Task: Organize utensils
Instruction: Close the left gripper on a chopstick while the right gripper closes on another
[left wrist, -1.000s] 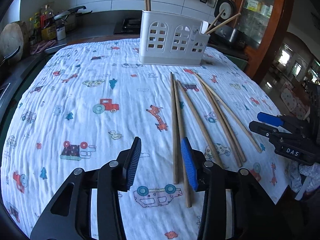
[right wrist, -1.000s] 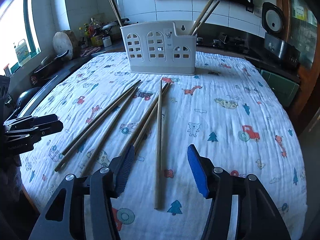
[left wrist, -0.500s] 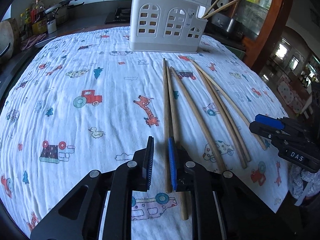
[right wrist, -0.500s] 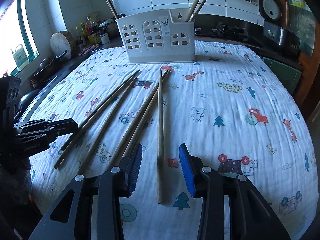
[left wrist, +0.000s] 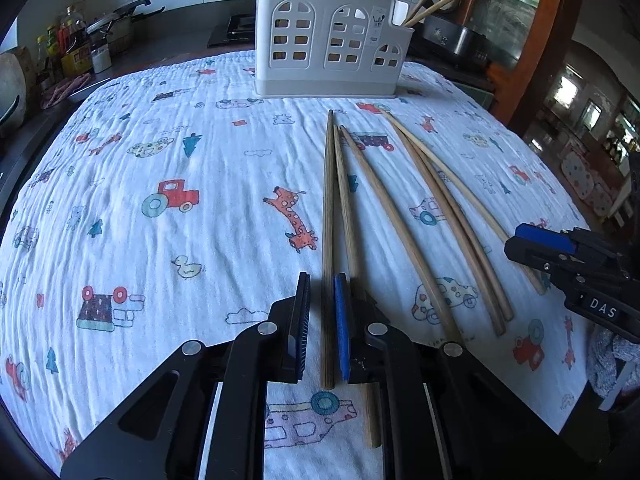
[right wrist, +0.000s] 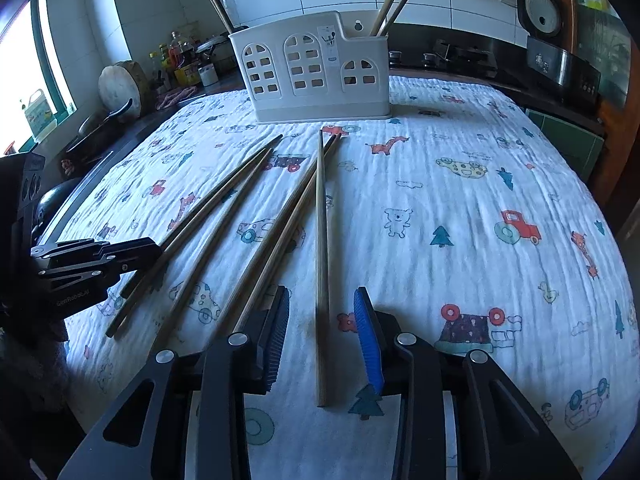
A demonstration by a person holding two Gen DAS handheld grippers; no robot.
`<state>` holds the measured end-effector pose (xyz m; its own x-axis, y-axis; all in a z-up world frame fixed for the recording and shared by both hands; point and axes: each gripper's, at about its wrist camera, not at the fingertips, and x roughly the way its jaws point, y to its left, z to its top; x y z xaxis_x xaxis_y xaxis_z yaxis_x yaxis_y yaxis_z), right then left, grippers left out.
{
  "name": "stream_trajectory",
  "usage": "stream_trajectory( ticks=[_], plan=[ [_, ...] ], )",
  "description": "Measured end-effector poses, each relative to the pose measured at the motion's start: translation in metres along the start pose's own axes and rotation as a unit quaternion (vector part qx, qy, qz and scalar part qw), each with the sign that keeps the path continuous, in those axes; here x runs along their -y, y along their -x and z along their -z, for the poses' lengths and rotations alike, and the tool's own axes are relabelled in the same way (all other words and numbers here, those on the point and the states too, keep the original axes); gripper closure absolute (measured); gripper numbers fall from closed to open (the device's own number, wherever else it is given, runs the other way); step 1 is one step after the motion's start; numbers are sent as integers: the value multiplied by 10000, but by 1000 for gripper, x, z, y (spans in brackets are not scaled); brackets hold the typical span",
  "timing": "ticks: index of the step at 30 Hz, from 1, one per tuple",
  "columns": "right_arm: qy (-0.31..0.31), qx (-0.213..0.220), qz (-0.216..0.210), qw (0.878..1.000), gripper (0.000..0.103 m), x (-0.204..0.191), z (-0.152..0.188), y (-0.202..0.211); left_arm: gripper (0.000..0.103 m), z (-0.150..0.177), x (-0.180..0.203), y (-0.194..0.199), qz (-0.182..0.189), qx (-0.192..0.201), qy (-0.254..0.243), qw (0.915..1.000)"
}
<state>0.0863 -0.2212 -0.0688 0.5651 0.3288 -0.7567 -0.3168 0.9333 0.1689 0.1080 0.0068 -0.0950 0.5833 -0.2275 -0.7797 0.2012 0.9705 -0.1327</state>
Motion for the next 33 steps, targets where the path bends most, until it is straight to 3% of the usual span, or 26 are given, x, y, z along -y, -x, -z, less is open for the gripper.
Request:
stream_trajectory(
  ticks=[26,33],
  plan=[
    [202,-14,226,9995,88,-6,5,-4,91,0,3,0,-99,-55,8,9999],
    [508,28,572,9971,93,-17,7,-6,96,-1,3,1,-171,-54,68,9998]
  ],
)
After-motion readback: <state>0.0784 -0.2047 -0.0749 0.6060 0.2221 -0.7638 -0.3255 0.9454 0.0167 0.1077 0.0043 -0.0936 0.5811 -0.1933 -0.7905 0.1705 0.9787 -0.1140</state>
